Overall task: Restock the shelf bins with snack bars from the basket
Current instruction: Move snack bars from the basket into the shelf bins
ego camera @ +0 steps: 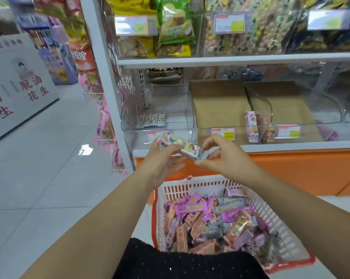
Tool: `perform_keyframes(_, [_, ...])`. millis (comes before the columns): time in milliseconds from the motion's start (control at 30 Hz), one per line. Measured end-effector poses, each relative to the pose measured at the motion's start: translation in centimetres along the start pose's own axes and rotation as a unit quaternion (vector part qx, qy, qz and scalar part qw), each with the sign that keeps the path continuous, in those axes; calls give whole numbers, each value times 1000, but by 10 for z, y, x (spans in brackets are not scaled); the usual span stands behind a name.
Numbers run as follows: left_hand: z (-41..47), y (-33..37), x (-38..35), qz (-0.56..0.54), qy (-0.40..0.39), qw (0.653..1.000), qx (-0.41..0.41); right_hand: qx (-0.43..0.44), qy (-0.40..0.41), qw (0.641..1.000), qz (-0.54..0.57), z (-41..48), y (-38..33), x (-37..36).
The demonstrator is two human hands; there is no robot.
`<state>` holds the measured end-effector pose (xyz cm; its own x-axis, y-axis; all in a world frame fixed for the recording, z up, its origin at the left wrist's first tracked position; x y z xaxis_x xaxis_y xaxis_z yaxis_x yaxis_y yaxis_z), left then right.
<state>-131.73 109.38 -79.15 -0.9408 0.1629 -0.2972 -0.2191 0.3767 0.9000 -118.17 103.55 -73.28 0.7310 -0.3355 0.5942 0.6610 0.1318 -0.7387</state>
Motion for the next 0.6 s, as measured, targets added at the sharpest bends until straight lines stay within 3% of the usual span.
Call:
perform_keyframes(133, [23, 18, -6, 12, -15, 999, -33, 18, 33, 999, 18, 36, -6, -8])
perform_keyframes(300, [61, 62, 13, 96, 75, 977, -173, 2, 59, 998, -7, 100, -3, -20])
perform_keyframes(367, [73, 86, 23, 225, 115, 930, -265, 19, 80, 996, -41, 130, -7, -25])
perform_keyframes(467, [93, 114, 35, 427, 161, 805, -380, 38, 46, 986, -158, 178, -5, -56])
perform_keyframes(500, [104, 115, 39, 467, 159, 777, -392, 35, 16, 977, -212, 193, 1, -70])
perform_keyframes(600, [136, 109, 56, 537, 136, 752, -357, 6, -48, 946, -321, 233, 24, -106])
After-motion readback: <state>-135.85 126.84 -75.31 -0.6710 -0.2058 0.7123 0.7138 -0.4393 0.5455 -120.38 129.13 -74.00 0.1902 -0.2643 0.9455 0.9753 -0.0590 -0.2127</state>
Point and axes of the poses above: each hand's wrist, its own z-axis towards the middle knuckle, its own x-axis out of the back of the hand, y = z × x, the point moved 10 cm from there along z, towards the middle knuckle, and after that the axes turned 8 degrees about y, right-handed, at the moved point
